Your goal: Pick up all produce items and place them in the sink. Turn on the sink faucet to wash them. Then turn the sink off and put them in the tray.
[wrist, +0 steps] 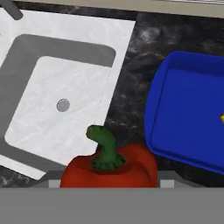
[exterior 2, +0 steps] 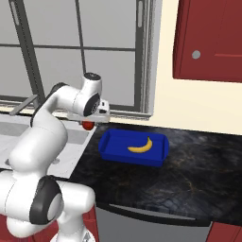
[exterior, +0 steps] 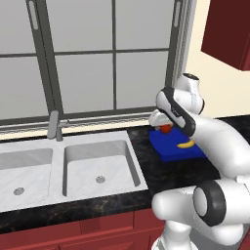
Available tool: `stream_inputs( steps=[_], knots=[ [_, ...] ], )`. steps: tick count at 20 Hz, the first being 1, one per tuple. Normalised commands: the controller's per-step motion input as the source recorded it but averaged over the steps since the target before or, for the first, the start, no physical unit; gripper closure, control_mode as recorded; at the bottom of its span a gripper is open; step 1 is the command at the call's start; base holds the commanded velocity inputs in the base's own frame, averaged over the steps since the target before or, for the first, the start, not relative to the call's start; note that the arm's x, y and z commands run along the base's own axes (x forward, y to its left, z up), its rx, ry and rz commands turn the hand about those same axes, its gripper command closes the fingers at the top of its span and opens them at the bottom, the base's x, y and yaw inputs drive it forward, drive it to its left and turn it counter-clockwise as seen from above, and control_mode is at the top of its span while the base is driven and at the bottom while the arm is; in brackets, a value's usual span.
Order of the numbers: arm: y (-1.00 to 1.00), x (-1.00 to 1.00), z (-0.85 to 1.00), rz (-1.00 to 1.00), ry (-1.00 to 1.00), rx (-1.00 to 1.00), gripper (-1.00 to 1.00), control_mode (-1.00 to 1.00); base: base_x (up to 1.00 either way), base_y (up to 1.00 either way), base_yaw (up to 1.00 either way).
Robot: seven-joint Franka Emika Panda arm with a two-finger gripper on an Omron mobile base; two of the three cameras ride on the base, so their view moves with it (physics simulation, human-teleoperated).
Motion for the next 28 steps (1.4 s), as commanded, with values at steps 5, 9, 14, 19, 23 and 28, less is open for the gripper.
stream_inputs(
  steps=[5, 9, 14, 19, 23, 28],
  knots=[
    [-0.74, -0.03, -0.14, -0.04, 0.04, 0.00, 1.00, -1.00, 0.00, 0.00, 0.00],
    [-0.54, 0.00, -0.35, -0.05, 0.06, 0.00, 1.00, -1.00, 0.00, 0.00, 0.00],
    [-0.43, 0.15, -0.33, -0.08, 0.11, 0.00, 1.00, -1.00, 0.00, 0.00, 0.00],
    [-0.16, 0.54, -0.23, -0.11, 0.18, 0.00, 1.00, -1.00, 0.00, 0.00, 0.00],
    [-0.03, 0.58, -0.26, -0.10, 0.20, 0.00, 1.00, -1.00, 0.00, 0.00, 0.00],
    [-0.09, 0.48, -0.35, -0.08, 0.19, 0.00, 1.00, -1.00, 0.00, 0.00, 0.00]
  ],
)
